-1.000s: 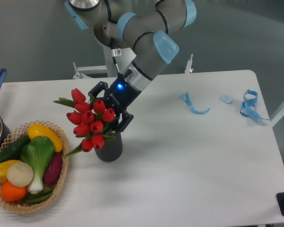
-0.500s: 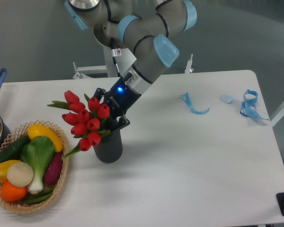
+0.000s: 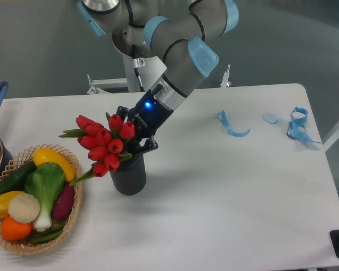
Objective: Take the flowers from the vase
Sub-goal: 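Lift the tulip bunch straight up out of the vase, then carry the held tulips away from the vase toward the blue ribbons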
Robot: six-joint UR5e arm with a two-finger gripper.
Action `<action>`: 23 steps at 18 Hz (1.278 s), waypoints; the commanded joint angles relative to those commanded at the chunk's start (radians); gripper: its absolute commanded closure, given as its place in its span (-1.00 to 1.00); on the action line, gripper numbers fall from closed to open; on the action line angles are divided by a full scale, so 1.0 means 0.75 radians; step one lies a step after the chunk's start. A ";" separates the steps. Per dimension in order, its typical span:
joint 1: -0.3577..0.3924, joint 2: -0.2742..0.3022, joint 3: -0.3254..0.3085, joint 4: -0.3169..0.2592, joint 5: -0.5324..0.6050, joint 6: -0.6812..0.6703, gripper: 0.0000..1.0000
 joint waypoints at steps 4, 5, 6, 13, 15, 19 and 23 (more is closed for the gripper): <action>0.000 0.057 0.051 0.000 -0.025 -0.141 0.26; 0.000 0.074 0.051 0.000 -0.039 -0.164 0.26; 0.002 0.090 0.053 0.000 -0.067 -0.192 0.26; 0.039 0.192 0.111 0.000 -0.125 -0.362 0.26; 0.059 0.201 0.135 0.000 -0.127 -0.417 0.26; 0.261 0.176 0.205 0.002 -0.174 -0.469 0.27; 0.423 0.105 0.258 0.014 -0.240 -0.454 0.27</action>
